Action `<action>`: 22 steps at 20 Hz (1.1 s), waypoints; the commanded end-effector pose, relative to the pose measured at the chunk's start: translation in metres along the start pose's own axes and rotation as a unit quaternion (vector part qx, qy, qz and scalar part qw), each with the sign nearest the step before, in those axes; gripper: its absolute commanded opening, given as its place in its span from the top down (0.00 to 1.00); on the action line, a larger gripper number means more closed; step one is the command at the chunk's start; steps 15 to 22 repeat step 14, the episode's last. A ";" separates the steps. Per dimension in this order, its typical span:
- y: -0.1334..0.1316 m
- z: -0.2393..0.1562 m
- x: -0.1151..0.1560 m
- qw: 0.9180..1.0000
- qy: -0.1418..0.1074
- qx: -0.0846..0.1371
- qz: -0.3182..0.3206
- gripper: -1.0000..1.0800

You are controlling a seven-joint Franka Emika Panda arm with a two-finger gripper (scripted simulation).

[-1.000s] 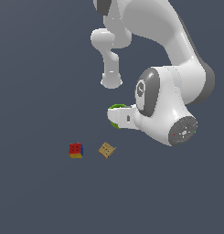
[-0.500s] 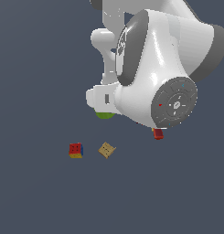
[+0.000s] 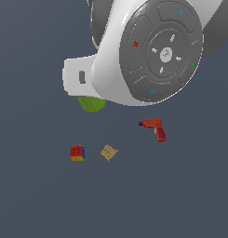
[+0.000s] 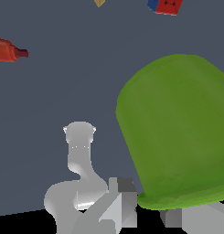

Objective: Pick up a designated object from a clutter of objects.

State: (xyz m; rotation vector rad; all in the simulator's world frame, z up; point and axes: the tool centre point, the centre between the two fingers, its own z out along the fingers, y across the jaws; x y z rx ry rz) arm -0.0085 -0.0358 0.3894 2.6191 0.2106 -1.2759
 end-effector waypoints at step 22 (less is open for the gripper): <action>0.022 -0.017 -0.017 1.000 0.001 -0.002 -0.001 1.00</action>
